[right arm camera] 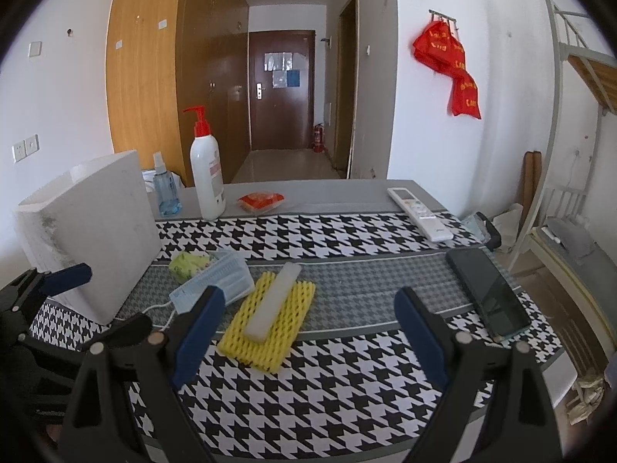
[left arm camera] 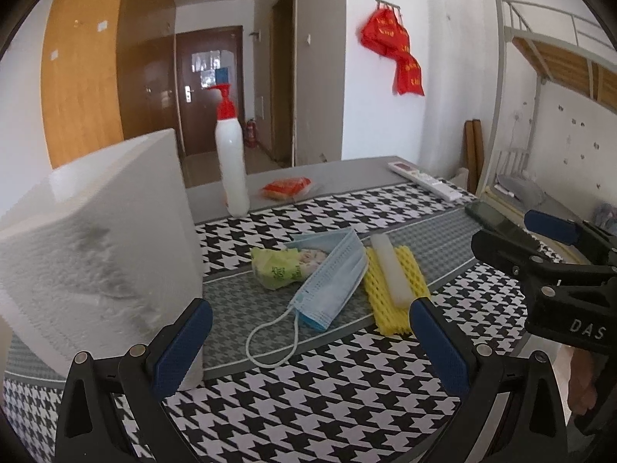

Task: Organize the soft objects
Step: 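Reach left gripper to the blue face mask while right gripper reaches toward the white foam stick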

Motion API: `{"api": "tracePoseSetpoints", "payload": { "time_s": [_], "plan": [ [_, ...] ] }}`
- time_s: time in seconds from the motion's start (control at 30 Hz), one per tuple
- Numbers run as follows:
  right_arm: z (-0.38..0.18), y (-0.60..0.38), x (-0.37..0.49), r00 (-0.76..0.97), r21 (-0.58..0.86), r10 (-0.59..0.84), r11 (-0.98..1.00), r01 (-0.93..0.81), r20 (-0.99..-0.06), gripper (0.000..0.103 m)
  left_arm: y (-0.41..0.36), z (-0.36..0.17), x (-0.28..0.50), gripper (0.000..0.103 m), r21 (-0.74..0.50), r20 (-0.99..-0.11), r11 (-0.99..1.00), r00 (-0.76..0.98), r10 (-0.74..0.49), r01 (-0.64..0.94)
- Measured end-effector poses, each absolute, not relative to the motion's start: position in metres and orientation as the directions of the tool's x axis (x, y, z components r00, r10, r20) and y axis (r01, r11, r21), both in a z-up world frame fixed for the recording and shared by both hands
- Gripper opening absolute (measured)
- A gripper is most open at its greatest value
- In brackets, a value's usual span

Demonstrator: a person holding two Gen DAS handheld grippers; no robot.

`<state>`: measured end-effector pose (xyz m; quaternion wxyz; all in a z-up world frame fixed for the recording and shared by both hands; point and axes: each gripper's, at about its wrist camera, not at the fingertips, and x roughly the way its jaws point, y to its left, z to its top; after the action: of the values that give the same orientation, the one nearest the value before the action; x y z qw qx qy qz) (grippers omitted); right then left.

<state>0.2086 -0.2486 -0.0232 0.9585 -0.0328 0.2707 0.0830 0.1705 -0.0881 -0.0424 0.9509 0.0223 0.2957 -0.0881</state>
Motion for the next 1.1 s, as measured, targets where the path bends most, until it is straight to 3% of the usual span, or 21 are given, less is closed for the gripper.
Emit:
{"api": "tracePoseSetpoints", "payload": {
  "time_s": [0.83,1.1],
  "plan": [
    [-0.034,-0.254,0.237,0.811,-0.001,0.170,0.979,-0.205,-0.559,0.092,-0.098,-0.057,0.207,0.102,-0.013,-0.621,0.982,0.768,-0.157,0.190],
    [-0.039,-0.255,0.245,0.800,0.006,0.178,0.977,-0.213,-0.573,0.092,-0.104,-0.066,0.221,0.090,-0.038,-0.662,0.973,0.724,-0.195,0.228]
  ]
}}
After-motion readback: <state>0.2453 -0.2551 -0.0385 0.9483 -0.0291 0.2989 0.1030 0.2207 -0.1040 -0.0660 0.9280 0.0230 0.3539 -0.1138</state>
